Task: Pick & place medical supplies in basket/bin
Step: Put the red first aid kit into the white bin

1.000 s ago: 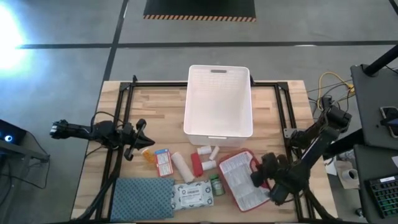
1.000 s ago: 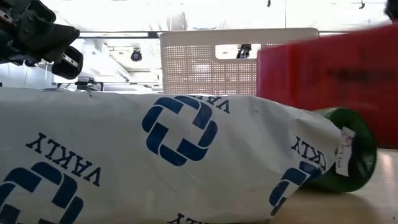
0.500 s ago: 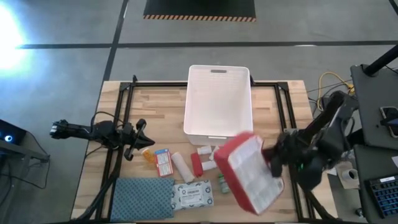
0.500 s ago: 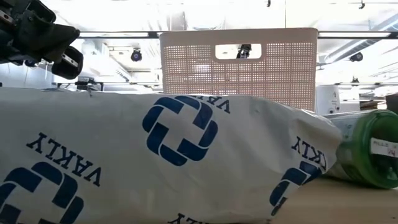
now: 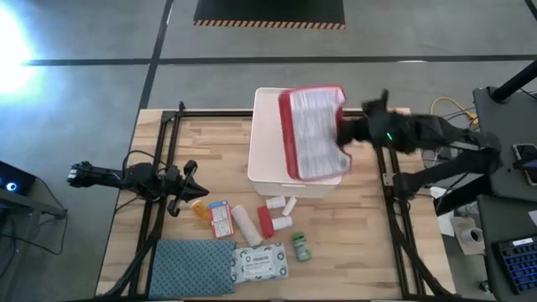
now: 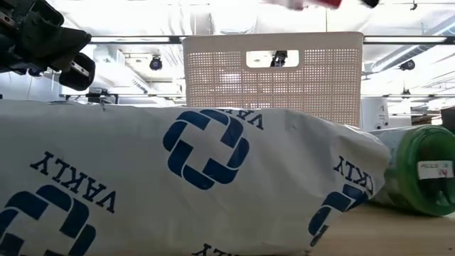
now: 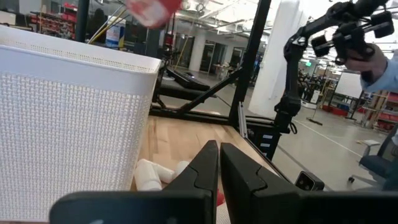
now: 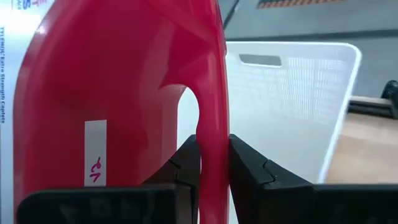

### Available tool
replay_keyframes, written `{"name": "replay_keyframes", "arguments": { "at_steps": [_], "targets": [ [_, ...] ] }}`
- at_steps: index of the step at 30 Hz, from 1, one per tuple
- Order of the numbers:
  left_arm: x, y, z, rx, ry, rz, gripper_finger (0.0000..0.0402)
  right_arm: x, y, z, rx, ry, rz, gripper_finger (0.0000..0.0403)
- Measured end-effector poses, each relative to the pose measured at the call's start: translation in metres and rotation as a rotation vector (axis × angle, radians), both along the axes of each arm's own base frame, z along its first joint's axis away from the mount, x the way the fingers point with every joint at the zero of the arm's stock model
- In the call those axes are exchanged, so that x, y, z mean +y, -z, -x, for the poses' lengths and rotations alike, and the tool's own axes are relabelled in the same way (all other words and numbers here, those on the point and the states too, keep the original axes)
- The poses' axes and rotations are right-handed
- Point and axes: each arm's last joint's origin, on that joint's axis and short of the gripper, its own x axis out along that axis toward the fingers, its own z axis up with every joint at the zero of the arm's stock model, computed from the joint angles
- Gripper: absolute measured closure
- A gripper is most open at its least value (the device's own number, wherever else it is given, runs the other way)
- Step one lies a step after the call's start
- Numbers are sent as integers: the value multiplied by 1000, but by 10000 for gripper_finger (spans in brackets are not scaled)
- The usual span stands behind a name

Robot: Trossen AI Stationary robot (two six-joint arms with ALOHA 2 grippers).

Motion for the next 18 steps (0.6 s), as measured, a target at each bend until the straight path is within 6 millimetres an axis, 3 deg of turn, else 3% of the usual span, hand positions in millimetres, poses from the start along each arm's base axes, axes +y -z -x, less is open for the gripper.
{"name": "replay_keyframes", "arguments": {
  "at_steps": [6, 13, 18],
  "targets": [
    [0, 0, 0, 0, 0, 0, 402, -52, 31, -38, 123, -38, -89, 356],
    [0, 0, 0, 0, 0, 0, 402, -77, 60, -56, 285, 58, -82, 350],
    [0, 0, 0, 0, 0, 0, 402, -90, 81, -66, 352, 113, -152, 314]
  ]
}}
